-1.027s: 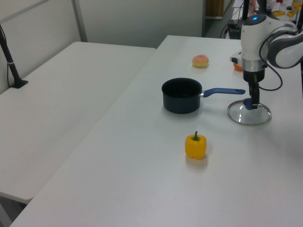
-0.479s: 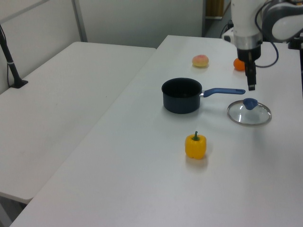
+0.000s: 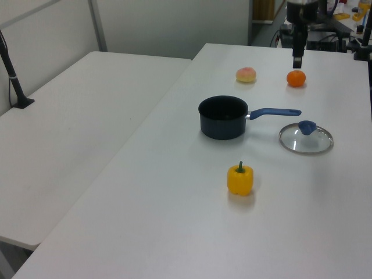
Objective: Open lid
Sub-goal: 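Open the gripper, release the lid knob and raise the gripper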
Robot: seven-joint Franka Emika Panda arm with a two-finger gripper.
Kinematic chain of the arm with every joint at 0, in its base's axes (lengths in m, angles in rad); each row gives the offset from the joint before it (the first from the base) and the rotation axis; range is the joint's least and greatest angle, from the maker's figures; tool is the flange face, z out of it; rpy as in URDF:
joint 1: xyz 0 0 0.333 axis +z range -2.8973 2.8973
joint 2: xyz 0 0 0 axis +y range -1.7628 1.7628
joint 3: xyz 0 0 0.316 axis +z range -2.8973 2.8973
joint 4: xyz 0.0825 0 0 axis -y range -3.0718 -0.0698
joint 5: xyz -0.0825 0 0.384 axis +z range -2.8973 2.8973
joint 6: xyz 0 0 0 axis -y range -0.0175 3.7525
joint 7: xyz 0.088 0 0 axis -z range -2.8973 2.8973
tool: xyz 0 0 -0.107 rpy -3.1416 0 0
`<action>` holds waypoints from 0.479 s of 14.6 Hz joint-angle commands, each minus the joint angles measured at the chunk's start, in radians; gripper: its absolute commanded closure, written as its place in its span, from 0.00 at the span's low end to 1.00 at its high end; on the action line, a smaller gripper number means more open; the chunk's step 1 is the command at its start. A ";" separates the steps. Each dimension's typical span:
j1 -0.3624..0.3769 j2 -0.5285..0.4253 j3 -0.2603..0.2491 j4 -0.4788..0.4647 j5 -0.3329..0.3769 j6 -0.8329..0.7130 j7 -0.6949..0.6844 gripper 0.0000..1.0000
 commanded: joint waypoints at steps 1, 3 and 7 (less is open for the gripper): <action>0.016 0.020 -0.085 0.101 0.069 -0.020 0.007 0.00; 0.020 0.040 -0.146 0.143 0.097 -0.002 -0.002 0.00; 0.127 0.078 -0.254 0.141 0.089 0.051 -0.097 0.00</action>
